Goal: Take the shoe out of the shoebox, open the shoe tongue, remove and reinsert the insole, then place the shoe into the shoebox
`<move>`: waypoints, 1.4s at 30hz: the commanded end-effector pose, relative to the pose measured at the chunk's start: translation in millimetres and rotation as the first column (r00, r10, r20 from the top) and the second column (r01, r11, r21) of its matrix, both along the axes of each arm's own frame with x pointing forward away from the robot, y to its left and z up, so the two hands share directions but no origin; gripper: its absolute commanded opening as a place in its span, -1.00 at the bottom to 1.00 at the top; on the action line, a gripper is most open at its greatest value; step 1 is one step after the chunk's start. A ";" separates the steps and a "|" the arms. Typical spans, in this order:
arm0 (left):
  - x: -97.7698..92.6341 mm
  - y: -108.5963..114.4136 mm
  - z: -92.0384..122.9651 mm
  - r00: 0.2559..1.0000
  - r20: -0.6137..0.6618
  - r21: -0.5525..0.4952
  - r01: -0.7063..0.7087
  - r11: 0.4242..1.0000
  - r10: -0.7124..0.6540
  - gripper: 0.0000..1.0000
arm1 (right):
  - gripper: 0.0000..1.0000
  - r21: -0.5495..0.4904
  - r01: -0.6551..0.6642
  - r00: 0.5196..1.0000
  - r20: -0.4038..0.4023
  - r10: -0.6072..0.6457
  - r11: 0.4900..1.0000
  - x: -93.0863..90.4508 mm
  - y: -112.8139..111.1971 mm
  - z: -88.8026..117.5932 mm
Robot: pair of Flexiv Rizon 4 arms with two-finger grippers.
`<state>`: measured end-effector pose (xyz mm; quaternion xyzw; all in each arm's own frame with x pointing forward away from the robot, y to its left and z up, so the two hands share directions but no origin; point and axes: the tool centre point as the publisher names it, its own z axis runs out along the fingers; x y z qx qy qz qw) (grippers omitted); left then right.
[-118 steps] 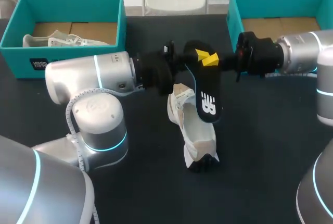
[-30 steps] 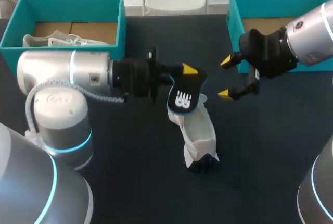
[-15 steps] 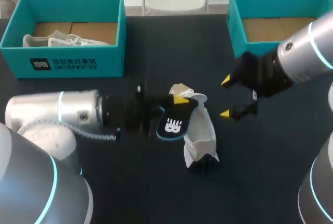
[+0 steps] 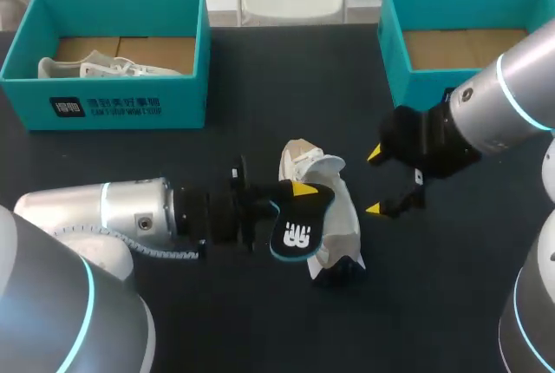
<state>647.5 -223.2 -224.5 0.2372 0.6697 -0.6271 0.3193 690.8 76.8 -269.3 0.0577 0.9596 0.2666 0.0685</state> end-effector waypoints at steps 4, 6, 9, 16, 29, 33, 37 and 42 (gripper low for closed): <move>-0.6 -1.6 -0.7 1.000 0.001 -0.001 -0.004 1.000 0.004 -1.00 | 1.00 -0.007 0.002 1.000 -0.001 -0.002 1.000 0.7 3.4 -0.5; -0.6 -1.6 -0.7 1.000 0.001 -0.001 -0.004 1.000 0.004 -1.00 | 1.00 -0.007 0.002 1.000 -0.001 -0.002 1.000 0.7 3.4 -0.5; -1.0 -9.4 -8.0 1.000 0.011 0.002 0.027 1.000 -0.027 -1.00 | 1.00 -0.047 -0.027 0.999 0.036 0.029 0.999 3.3 0.7 -11.0; -1.2 -20.7 -27.2 0.999 0.033 0.014 0.033 0.999 -0.033 -1.00 | 1.00 -0.094 -0.070 0.993 0.093 0.079 0.993 6.5 -12.6 -32.8; -3.6 -23.1 -40.3 1.000 -0.005 0.036 0.022 0.999 -0.022 -1.00 | 1.00 -0.120 -0.202 0.967 0.130 0.217 0.972 20.1 -6.3 -60.7; -2.5 -22.8 -40.9 1.000 -0.009 0.036 0.015 0.999 -0.015 -1.00 | 1.00 -0.099 -0.243 0.956 0.147 0.256 0.965 23.5 -0.8 -66.4; -2.5 -24.7 -41.1 1.000 -0.010 0.036 0.016 0.999 -0.016 -1.00 | 1.00 -0.125 -0.242 0.959 0.119 0.257 0.962 25.6 2.9 -70.4; -2.6 -30.9 -42.4 1.000 -0.022 0.046 0.023 0.999 -0.022 -1.00 | 1.00 -0.124 -0.236 0.960 0.124 0.251 0.964 25.6 3.0 -70.7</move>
